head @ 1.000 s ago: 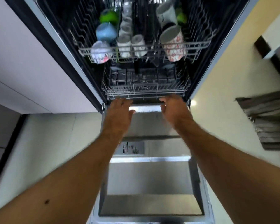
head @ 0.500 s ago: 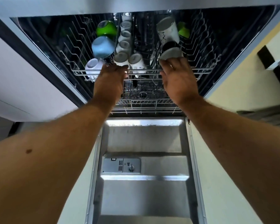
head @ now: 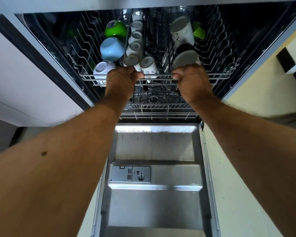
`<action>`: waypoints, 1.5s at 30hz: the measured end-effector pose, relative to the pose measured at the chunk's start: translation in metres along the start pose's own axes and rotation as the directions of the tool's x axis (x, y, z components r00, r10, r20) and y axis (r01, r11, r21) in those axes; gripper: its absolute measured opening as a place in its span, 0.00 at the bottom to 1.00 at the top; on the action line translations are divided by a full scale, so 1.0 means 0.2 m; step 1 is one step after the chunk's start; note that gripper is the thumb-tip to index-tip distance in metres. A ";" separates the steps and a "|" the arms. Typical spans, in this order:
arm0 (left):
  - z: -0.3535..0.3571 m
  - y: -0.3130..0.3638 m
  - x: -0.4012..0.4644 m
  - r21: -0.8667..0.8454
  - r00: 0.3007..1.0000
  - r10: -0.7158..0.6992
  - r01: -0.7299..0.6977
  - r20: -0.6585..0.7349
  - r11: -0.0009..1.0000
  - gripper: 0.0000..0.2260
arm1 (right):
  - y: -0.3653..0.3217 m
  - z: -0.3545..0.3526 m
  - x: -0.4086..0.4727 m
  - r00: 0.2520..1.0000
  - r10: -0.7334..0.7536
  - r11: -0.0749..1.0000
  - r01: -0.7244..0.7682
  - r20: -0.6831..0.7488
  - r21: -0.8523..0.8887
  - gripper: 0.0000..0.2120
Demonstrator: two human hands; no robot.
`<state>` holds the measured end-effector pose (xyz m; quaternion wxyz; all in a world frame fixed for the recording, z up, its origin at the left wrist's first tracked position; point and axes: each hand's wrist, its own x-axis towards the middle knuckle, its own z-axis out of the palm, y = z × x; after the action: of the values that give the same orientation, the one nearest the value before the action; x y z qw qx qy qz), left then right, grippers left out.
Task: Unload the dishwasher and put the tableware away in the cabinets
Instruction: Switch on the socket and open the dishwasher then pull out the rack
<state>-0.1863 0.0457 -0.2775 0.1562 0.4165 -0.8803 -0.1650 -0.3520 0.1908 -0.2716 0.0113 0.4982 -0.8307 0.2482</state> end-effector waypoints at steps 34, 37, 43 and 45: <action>-0.04 0.00 -0.89 -0.119 0.996 -0.022 0.012 -0.084 0.993 0.15 | -0.21 -0.14 -0.87 0.996 0.091 0.994 -0.091 0.007 0.063 0.10; -0.04 0.00 -0.96 -0.153 0.998 -0.020 0.010 -0.066 0.988 0.14 | -0.23 -0.15 -0.94 0.996 0.089 0.995 -0.088 -0.009 0.043 0.10; -0.05 0.01 -1.06 -0.164 0.997 -0.068 0.064 -0.024 0.984 0.15 | -0.25 -0.19 -1.03 0.997 0.077 0.997 -0.077 0.016 0.023 0.10; -0.07 0.00 -1.09 -0.152 0.997 -0.071 0.068 -0.010 0.986 0.16 | -0.27 -0.19 -1.06 0.997 0.071 0.997 -0.071 0.020 0.018 0.11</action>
<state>-0.0493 0.2147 -0.2956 0.1883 0.4351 -0.8489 -0.2334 -0.2091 0.3610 -0.2727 -0.0101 0.4709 -0.8455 0.2513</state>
